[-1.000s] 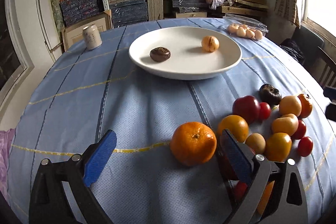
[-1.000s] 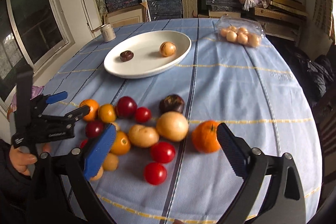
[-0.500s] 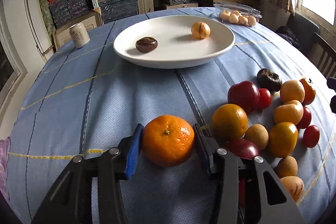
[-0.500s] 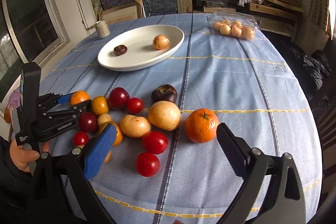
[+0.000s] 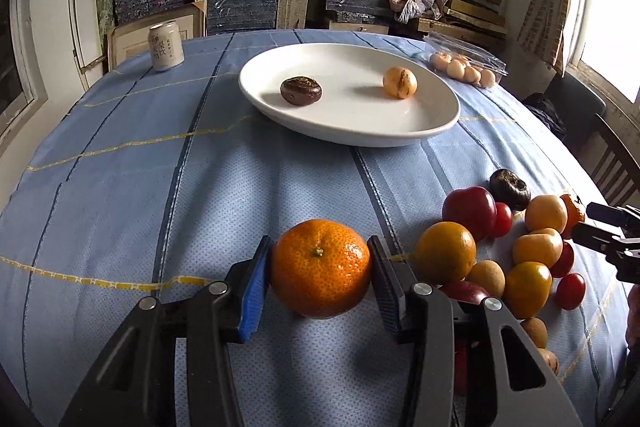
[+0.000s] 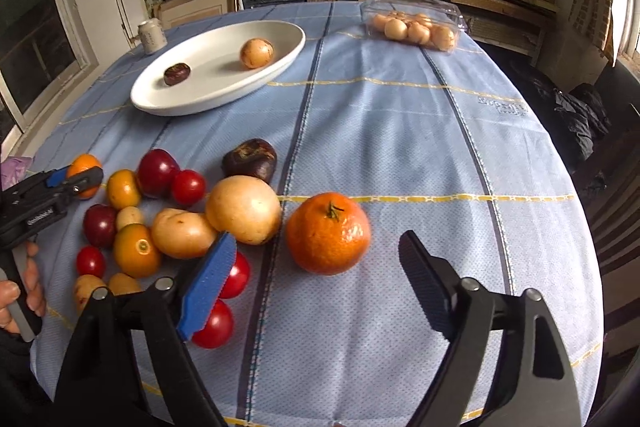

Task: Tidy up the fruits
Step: 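Grasp a large mandarin with the left tool while the right tool grasps another mandarin, then carry both mandarins onto the white plate and open both tools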

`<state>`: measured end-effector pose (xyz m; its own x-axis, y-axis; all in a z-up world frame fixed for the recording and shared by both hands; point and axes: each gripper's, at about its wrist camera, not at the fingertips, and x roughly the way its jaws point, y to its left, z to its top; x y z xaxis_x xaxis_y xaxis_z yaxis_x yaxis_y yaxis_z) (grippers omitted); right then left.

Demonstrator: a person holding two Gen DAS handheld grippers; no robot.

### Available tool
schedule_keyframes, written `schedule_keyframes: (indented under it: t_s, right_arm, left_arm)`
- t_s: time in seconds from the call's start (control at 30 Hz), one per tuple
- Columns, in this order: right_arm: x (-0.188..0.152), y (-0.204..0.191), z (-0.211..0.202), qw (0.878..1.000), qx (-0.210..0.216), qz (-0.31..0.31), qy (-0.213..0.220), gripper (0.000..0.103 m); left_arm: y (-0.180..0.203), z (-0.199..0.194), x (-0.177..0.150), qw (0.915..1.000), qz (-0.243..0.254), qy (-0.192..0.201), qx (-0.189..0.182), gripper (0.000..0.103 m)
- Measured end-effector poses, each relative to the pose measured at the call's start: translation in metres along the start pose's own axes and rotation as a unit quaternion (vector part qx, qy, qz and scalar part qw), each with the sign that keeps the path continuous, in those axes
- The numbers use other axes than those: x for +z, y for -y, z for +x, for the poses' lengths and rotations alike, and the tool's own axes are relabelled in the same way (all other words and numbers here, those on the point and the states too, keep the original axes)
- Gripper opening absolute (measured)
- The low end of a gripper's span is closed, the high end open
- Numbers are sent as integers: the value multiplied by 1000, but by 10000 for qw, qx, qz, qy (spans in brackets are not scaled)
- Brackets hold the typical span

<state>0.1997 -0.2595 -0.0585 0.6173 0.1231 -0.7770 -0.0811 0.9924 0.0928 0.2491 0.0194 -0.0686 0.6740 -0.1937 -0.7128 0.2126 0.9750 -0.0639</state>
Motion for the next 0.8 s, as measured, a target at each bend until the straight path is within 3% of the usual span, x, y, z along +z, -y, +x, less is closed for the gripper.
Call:
schedule_keyframes:
  t_s: [0.13,0.2,0.27,0.37,0.8]
  right_arm:
    - [0,0,10,10000,-17,-59,-72,71]
    - [1,0,11,9999,16,-128,4,55]
    - [2,-1,14,9997,-138,-200,-7,49]
    - [2,4,22,9999,-36,-73,-133,46]
    - [-4,9,10,9998,159,57,94,45]
  left_arm:
    - [0,0,-1,10000,10,-7,-34,48]
    - [-1,0,-2,10000,4,-13,-49,48]
    - [-1,0,-2,10000,-1,-10,-50,48]
    - [-2,0,-2,10000,-18,-12,-59,48]
    - [-4,1,-2,9999,-62,-10,-79,48]
